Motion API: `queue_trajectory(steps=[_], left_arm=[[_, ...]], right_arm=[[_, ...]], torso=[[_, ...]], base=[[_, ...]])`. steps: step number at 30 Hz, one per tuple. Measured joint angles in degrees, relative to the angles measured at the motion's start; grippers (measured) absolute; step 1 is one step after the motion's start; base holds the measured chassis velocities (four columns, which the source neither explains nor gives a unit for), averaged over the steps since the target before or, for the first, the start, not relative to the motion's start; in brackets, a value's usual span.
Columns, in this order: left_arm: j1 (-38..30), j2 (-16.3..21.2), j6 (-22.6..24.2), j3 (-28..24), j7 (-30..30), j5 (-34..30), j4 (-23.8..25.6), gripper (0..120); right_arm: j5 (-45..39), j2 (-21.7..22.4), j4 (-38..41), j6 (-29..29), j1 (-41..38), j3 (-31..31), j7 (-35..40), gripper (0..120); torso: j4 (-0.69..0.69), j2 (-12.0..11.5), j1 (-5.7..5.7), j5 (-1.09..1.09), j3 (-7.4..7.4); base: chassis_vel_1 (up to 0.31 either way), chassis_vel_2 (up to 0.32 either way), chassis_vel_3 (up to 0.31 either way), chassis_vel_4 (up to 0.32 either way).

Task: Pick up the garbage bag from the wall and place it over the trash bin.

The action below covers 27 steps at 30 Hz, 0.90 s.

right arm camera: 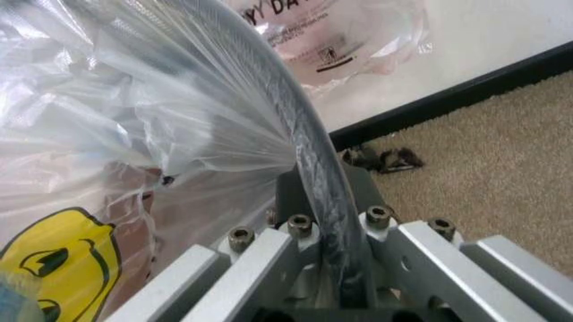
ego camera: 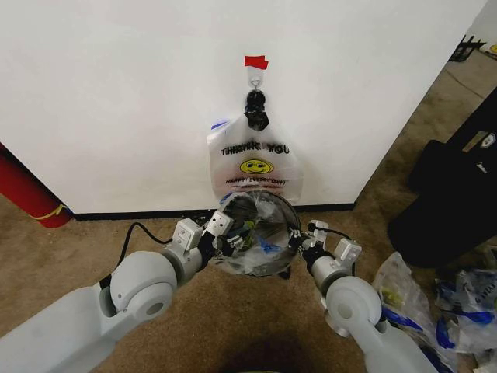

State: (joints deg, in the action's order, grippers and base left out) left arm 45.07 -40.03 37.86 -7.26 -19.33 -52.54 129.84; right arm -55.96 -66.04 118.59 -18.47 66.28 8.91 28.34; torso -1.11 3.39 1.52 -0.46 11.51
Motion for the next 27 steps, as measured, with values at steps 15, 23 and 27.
queue_trajectory(steps=[15,23,27], left_arm=[[7.5,0.0,-7.4,4.5,1.5,-2.9,4.5,0],[17.0,0.3,-13.3,7.7,4.5,-5.5,9.0,0],[22.2,0.2,-15.4,7.1,8.7,2.9,7.9,0]], right_arm=[[-6.2,-1.6,-0.4,-2.1,-1.4,0.6,4.0,0],[-9.4,-2.9,-0.7,-2.6,-2.2,2.1,7.8,0],[-11.1,-3.2,-0.7,-2.6,-3.2,2.6,8.9,0]], torso=[[0.0,0.0,0.0,0.0,0.0],[-0.03,0.0,0.0,0.0,0.0],[0.02,0.0,0.0,0.0,-0.01]], base=[[0.0,0.0,0.0,0.0],[0.0,0.0,0.0,0.0],[0.0,0.0,0.0,0.0]])
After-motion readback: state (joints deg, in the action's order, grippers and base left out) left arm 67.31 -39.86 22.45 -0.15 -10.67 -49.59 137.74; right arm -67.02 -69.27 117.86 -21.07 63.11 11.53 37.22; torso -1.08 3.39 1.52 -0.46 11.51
